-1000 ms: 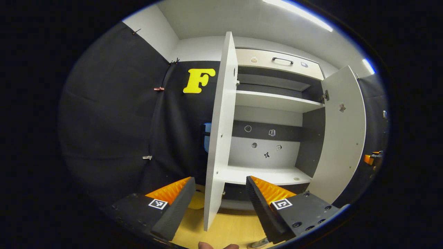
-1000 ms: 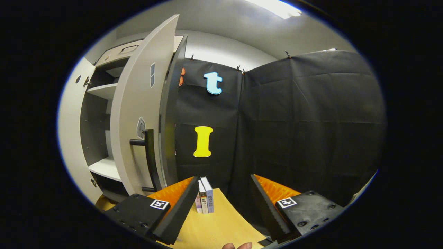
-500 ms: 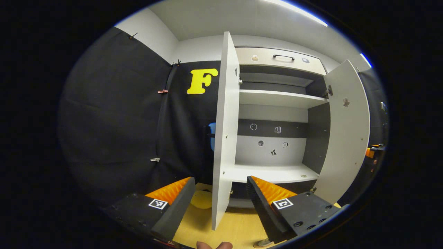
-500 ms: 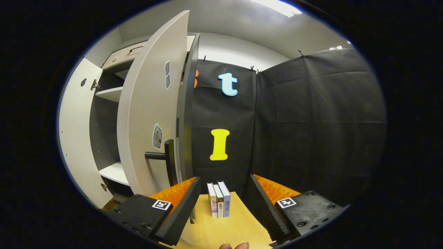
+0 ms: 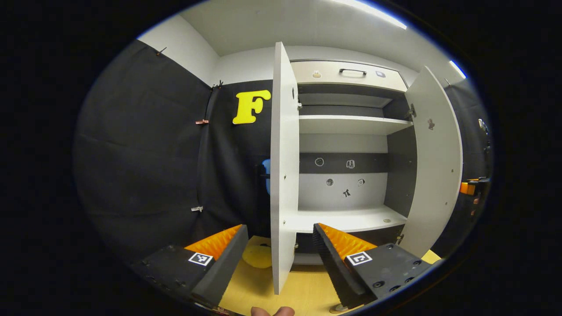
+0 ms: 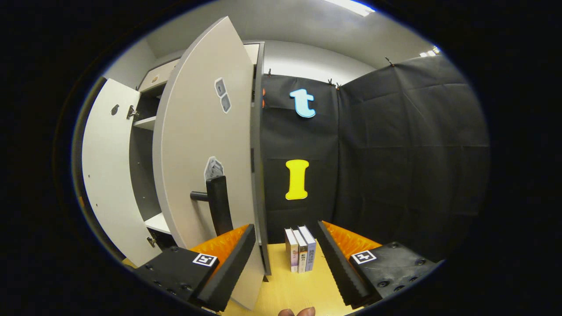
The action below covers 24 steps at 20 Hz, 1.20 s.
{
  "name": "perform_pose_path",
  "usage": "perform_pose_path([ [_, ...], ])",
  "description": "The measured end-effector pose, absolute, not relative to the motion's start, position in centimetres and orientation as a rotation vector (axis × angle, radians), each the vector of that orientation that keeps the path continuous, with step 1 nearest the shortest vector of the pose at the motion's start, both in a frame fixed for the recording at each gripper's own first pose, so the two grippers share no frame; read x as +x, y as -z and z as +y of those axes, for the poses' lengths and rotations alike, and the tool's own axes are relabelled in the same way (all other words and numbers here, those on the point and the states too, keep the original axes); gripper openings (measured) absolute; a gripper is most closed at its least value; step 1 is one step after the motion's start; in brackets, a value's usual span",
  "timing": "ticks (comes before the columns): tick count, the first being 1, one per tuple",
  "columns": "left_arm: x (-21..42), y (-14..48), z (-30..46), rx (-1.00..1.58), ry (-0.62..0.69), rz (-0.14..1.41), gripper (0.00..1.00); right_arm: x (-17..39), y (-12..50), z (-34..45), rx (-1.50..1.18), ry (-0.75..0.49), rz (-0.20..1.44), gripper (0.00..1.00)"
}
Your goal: Grasp the bottle in the cabinet with the left hand and place it on the coaster, then close the right door with the right hand and the left door with the left hand.
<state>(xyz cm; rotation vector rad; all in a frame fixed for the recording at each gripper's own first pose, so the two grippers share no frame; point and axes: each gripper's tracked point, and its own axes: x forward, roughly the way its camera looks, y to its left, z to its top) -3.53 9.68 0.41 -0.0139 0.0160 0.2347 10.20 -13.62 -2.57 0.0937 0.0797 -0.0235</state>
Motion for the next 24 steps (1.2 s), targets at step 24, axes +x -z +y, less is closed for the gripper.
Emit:
perform_pose_path([
  [24, -1.1, -0.8, 13.7, -0.004, -0.285, 0.0, 0.95, 15.9, 4.0, 2.6, 0.164, -0.189, 0.099, 0.95],
])
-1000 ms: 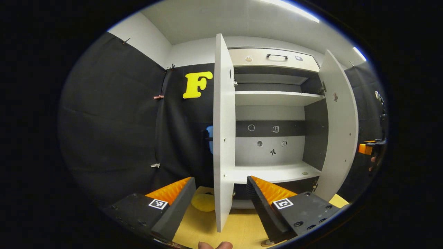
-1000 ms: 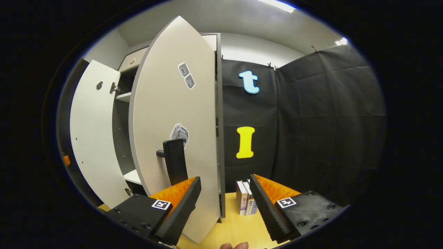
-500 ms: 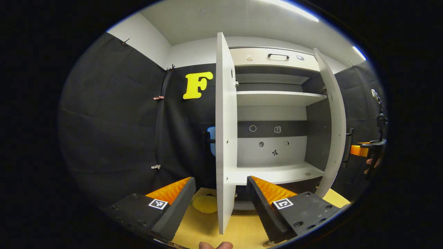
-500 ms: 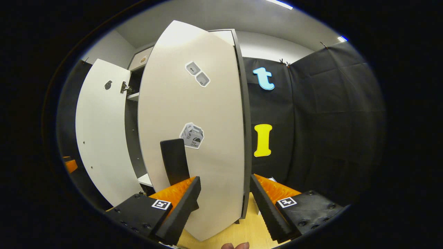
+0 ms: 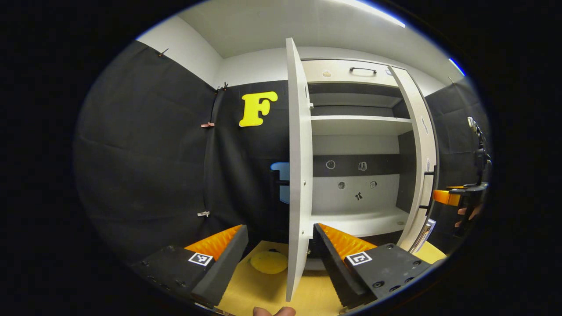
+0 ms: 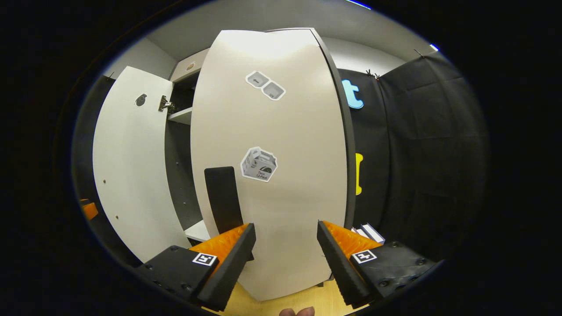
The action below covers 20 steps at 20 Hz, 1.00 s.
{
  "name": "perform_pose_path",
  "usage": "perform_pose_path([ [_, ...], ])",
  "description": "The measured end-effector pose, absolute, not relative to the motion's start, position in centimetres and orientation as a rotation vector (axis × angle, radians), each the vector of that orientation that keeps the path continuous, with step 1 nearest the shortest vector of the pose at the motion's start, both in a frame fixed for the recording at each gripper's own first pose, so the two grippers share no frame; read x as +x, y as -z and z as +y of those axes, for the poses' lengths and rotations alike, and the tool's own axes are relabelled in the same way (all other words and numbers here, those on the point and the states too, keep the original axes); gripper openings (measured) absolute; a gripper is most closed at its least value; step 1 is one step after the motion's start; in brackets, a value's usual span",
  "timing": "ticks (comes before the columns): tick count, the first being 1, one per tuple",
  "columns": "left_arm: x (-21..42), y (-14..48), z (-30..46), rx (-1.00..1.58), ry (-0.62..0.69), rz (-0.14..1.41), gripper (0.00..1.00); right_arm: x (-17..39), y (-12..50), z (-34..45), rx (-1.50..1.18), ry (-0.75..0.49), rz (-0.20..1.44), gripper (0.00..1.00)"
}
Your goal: Grasp the bottle in the cabinet with the left hand and place it on the coaster, then close the right door with the right hand and the left door with the left hand.
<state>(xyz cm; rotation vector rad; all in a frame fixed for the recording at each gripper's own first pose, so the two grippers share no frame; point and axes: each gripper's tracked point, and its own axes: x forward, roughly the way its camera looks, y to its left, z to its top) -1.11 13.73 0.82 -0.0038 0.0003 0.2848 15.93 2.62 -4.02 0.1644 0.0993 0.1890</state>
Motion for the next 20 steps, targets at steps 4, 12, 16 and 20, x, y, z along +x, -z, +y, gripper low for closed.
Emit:
perform_pose_path([
  [4, -0.8, -0.6, 14.4, -0.006, -0.289, -0.001, 0.95, 17.2, 4.1, 3.9, 0.154, -0.192, 0.093, 0.95],
  [12, -1.8, -1.0, 18.0, 0.016, -0.334, -0.024, 0.95, 16.2, 4.5, 3.9, 0.135, -0.217, 0.118, 0.96],
  [16, -0.7, -1.1, 21.5, 0.062, -0.39, -0.034, 0.95, 13.7, 3.7, 3.2, 0.091, -0.208, 0.093, 0.96],
  [20, 3.0, 0.2, 22.6, 0.061, -0.37, -0.012, 0.94, 11.0, 3.0, 2.5, 0.087, -0.193, 0.088, 0.96],
])
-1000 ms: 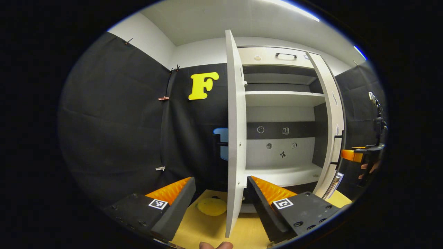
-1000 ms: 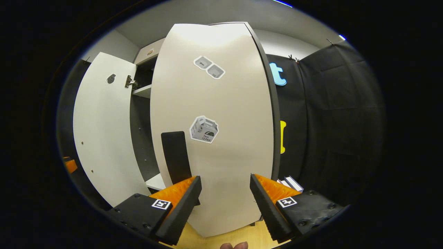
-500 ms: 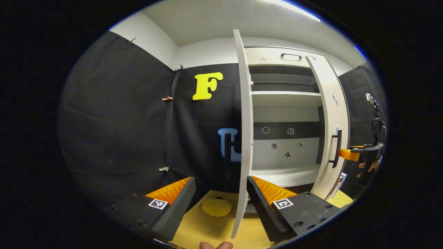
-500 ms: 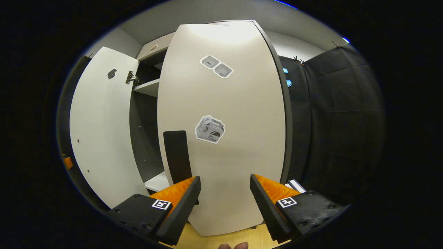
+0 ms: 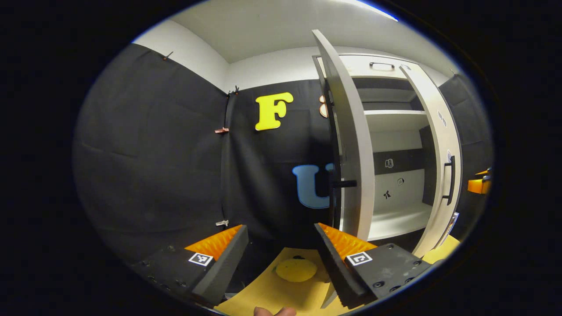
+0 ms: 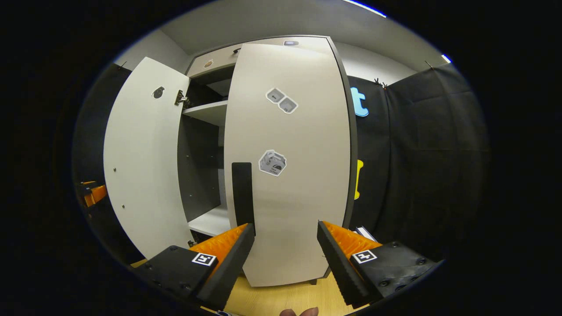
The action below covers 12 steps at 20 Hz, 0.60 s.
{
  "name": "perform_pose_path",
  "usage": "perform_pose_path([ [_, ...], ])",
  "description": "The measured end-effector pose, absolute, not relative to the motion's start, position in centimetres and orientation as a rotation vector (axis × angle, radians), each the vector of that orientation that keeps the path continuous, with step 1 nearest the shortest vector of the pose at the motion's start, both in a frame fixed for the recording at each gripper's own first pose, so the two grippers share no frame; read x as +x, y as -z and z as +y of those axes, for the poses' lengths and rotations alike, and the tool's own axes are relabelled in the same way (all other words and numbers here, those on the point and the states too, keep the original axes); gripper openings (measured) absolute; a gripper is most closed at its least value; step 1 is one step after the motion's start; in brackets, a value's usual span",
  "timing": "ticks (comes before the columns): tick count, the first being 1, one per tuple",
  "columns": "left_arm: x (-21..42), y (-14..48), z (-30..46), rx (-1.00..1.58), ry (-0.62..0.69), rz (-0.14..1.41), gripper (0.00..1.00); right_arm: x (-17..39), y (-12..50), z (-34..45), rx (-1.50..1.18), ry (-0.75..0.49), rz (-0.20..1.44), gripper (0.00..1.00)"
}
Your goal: Grasp the bottle in the cabinet with the left hand and place it on the coaster, then close the right door with the right hand and the left door with the left hand.
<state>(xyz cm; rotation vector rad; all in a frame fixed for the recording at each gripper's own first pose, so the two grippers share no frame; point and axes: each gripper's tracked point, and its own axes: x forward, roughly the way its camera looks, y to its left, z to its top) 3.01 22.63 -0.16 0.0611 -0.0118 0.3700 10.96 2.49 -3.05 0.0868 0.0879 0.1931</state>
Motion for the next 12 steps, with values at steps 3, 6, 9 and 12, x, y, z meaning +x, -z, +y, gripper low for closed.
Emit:
perform_pose_path([
  [3, 4.9, 1.2, 22.1, 0.051, -0.348, 0.007, 0.95, 9.4, 2.8, 1.8, 0.08, -0.185, 0.094, 0.96],
  [6, 5.0, 1.2, 21.7, 0.046, -0.339, 0.001, 0.92, 8.1, 2.5, 0.9, 0.076, -0.168, 0.092, 0.96],
  [9, 4.5, 1.2, 20.1, 0.065, -0.309, -0.001, 0.93, 7.1, 2.0, 0.3, 0.085, -0.168, 0.085, 0.96],
  [12, 4.1, 1.0, 17.9, 0.085, -0.281, 0.003, 0.92, 6.4, 1.8, -0.9, 0.085, -0.154, 0.073, 0.96],
])
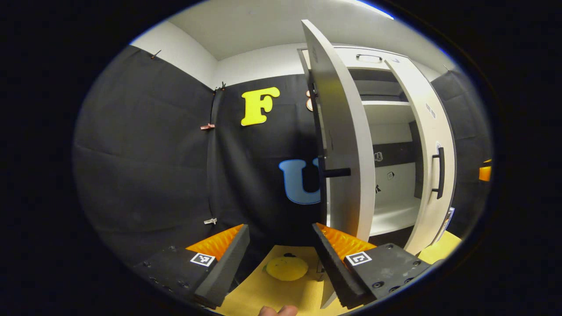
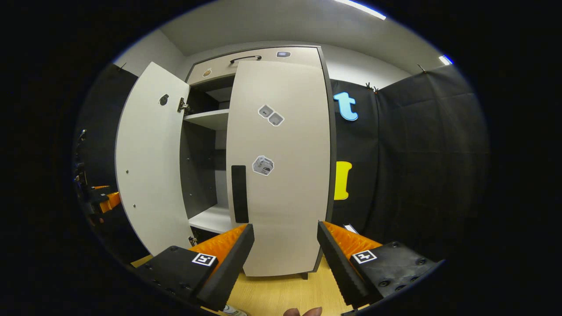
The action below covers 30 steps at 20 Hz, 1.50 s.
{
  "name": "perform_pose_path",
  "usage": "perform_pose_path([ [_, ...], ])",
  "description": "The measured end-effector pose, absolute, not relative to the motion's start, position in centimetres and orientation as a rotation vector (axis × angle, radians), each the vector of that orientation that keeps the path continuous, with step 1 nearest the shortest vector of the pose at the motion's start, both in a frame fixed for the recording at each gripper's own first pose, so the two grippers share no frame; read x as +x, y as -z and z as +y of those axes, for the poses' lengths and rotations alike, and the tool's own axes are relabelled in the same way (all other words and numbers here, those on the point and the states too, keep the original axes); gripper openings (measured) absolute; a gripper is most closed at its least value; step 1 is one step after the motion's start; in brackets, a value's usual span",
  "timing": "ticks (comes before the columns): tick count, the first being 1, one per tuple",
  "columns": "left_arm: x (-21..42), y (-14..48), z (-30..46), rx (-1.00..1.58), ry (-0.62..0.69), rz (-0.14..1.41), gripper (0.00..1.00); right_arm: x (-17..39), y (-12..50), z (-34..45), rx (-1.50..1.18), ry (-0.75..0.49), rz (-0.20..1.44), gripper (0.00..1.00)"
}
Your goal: Grasp the bottle in the cabinet with the left hand and place it on the coaster, then close the right door with the right hand and the left door with the left hand.
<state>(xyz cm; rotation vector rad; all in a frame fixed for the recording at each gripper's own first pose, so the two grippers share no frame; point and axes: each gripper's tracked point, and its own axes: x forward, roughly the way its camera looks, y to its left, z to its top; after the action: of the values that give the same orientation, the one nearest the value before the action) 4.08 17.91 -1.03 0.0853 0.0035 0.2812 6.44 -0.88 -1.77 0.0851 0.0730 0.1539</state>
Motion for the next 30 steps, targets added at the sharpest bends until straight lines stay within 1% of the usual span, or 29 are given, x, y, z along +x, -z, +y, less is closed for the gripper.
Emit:
perform_pose_path([
  [4, 4.9, 1.0, 12.2, 0.059, -0.163, 0.002, 0.92, 6.3, 2.0, -2.2, 0.095, -0.14, 0.079, 0.96],
  [5, 5.2, 1.0, 10.8, 0.06, -0.139, -0.002, 0.91, 6.3, 2.0, -2.5, 0.095, -0.137, 0.079, 0.96],
  [8, 6.8, 0.8, 6.2, 0.079, -0.072, -0.022, 0.92, 6.2, 1.8, -3.8, 0.083, -0.126, 0.073, 0.96],
  [11, 8.9, 0.6, 2.4, 0.111, -0.011, -0.045, 0.94, 6.6, 1.4, -5.2, 0.071, -0.106, 0.061, 0.96],
  [13, 10.2, 1.4, 0.7, 0.11, 0.012, -0.03, 0.96, 6.6, 1.1, -6.0, 0.088, -0.09, 0.054, 0.96],
  [15, 11.2, 1.8, -0.8, 0.095, 0.033, -0.021, 0.96, 6.9, 0.9, -6.4, 0.101, -0.083, 0.05, 0.96],
  [16, 11.7, 1.8, -1.4, 0.092, 0.038, -0.017, 1.0, 6.9, 0.9, -6.6, 0.1, -0.082, 0.048, 0.96],
  [17, 12.0, 2.0, -1.7, 0.094, 0.039, -0.013, 1.0, 7.0, 0.9, -6.7, 0.097, -0.079, 0.047, 0.96],
  [19, 12.6, 2.0, -2.0, 0.09, 0.034, -0.013, 0.93, 7.1, 1.0, -6.9, 0.098, -0.078, 0.048, 0.96],
  [20, 12.9, 2.0, -2.2, 0.08, 0.033, -0.014, 0.96, 7.2, 1.1, -7.0, 0.097, -0.077, 0.049, 0.96],
  [21, 13.4, 2.2, -2.4, 0.069, 0.032, -0.011, 0.93, 7.3, 1.2, -7.1, 0.094, -0.075, 0.049, 0.96],
  [22, 13.7, 2.3, -2.3, 0.06, 0.027, -0.004, 1.0, 7.4, 1.2, -7.3, 0.092, -0.074, 0.05, 0.96],
  [24, 14.5, 2.9, -1.9, 0.048, 0.012, 0.014, 0.93, 7.6, 1.3, -7.5, 0.092, -0.07, 0.05, 0.96],
  [25, 15.1, 3.3, -1.8, 0.043, 0.008, 0.021, 0.96, 7.7, 1.4, -7.6, 0.092, -0.068, 0.049, 0.96],
  [27, 16.5, 3.5, -1.4, 0.033, 0.014, 0.034, 0.96, 7.9, 1.6, -7.7, 0.092, -0.066, 0.053, 0.96],
  [28, 17.0, 3.5, -1.5, 0.028, 0.021, 0.035, 0.99, 8.0, 1.7, -7.8, 0.09, -0.065, 0.054, 0.96],
  [29, 17.3, 3.6, -1.6, 0.029, 0.023, 0.032, 0.97, 8.2, 1.7, -7.9, 0.089, -0.065, 0.054, 0.96],
  [30, 17.6, 3.6, -1.9, 0.036, 0.026, 0.032, 0.96, 8.3, 1.8, -8.0, 0.088, -0.065, 0.054, 0.96],
])
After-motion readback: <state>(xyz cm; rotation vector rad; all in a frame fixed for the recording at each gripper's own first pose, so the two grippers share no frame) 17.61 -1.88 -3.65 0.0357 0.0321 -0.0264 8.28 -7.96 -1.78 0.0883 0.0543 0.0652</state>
